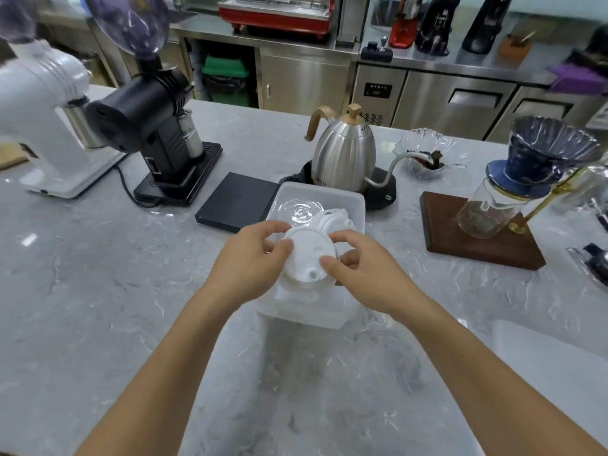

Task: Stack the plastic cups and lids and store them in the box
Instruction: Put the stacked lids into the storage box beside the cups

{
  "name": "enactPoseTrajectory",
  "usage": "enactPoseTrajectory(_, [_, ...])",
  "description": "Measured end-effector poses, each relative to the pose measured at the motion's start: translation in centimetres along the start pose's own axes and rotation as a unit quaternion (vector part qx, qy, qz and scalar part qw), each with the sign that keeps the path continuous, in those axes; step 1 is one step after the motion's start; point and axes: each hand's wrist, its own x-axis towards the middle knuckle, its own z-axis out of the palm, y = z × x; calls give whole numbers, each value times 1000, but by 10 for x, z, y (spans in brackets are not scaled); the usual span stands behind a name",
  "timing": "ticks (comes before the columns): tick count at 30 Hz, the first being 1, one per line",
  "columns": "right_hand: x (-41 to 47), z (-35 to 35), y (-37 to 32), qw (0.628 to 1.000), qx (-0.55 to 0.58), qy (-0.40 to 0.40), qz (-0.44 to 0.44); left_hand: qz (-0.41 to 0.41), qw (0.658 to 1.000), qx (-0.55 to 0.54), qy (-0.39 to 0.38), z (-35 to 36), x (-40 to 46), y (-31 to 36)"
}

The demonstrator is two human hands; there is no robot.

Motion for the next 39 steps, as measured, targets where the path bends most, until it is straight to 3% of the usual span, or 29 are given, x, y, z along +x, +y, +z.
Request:
enactPoseTrajectory(8, [23,5,-10,974,-175,-141,40,-29,970,217,-108,2,26,6])
enactPoseTrajectory(18, [37,19,-10,959,-211,-181,48,-31,916,362,-169,22,37,10])
enactPoseTrajectory(21, [39,21,-8,958,-220,-179,31,-12,892,418,-173,25,38,9])
enactPoseTrajectory(27, [40,26,-4,958,-237,-160,-5,19,874,459,-156,27,45,1])
enactPoseTrajectory(32, [40,34,1,969,-221,-106,-38,70,895,407,-168,25,50,-4])
enactPoseTrajectory(37, [36,30,7,969,-227,-72,-69,71,889,411,-190,27,54,-5])
enactPoseTrajectory(39, [34,23,10,971,-216,-29,-93,67,902,382,-189,26,57,-4])
